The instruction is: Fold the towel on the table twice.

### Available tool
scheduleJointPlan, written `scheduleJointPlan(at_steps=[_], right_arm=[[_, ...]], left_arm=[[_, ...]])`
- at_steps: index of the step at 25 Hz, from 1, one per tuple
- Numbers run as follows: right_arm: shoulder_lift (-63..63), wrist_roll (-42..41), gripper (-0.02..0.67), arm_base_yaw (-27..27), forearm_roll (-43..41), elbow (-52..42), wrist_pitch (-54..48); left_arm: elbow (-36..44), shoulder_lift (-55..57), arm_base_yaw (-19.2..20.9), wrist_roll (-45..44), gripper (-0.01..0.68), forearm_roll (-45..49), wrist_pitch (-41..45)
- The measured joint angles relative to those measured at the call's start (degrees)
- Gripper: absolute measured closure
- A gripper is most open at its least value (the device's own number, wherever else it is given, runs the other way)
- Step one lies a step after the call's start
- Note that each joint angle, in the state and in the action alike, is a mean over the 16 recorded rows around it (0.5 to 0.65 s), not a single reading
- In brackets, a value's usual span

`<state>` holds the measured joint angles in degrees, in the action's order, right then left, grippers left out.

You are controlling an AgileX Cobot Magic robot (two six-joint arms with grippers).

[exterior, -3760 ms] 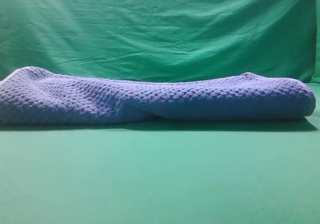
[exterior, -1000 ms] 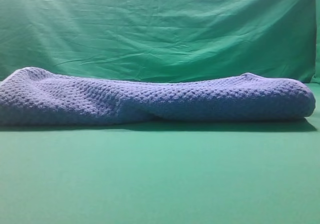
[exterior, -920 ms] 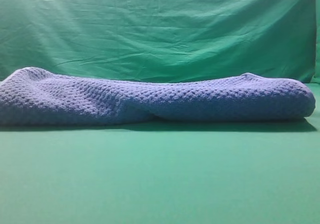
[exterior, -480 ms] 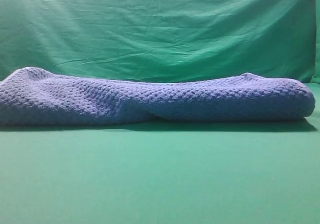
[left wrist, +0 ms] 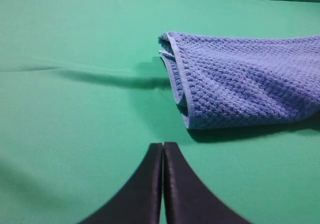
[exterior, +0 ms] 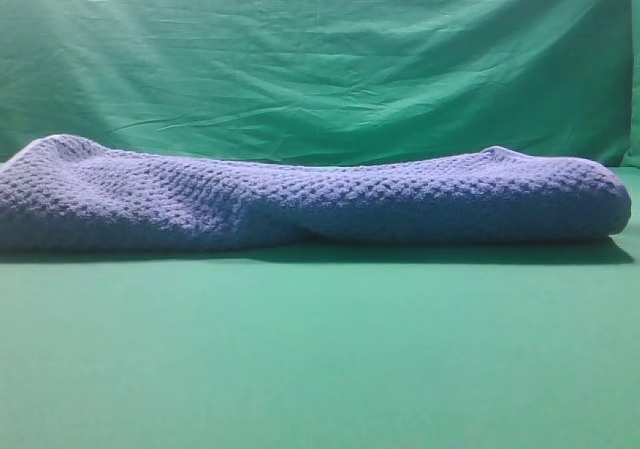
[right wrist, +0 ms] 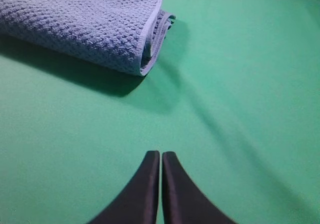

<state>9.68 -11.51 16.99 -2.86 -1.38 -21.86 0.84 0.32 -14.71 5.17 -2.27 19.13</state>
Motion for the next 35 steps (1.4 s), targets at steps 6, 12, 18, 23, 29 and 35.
scheduleJointPlan(at_steps=[6,12,18,23,29,35], right_arm=[[-0.3,-0.1,0.649,0.0,0.1,0.0,0.1],[-3.2,0.0,0.649,0.0,0.1,-0.1,0.2],[-7.1,0.1,0.649,-0.3,0.2,-0.1,0.2],[-9.7,0.1,0.649,-1.6,0.2,-0.1,0.2],[-10.3,0.1,0.649,-3.8,0.2,-0.1,0.2],[-10.3,0.1,0.649,-5.5,0.3,-0.1,0.2]], left_arm=[[0.0,-0.1,0.4,0.0,0.673,0.0,0.0],[0.0,-0.5,2.3,0.0,0.673,0.0,0.0],[0.0,-0.8,5.2,0.0,0.673,0.0,0.0],[0.0,-0.9,7.2,0.0,0.673,0.0,0.1],[0.0,-0.9,8.3,0.0,0.673,0.0,0.1],[0.0,-0.9,8.4,0.0,0.673,0.0,0.1]])
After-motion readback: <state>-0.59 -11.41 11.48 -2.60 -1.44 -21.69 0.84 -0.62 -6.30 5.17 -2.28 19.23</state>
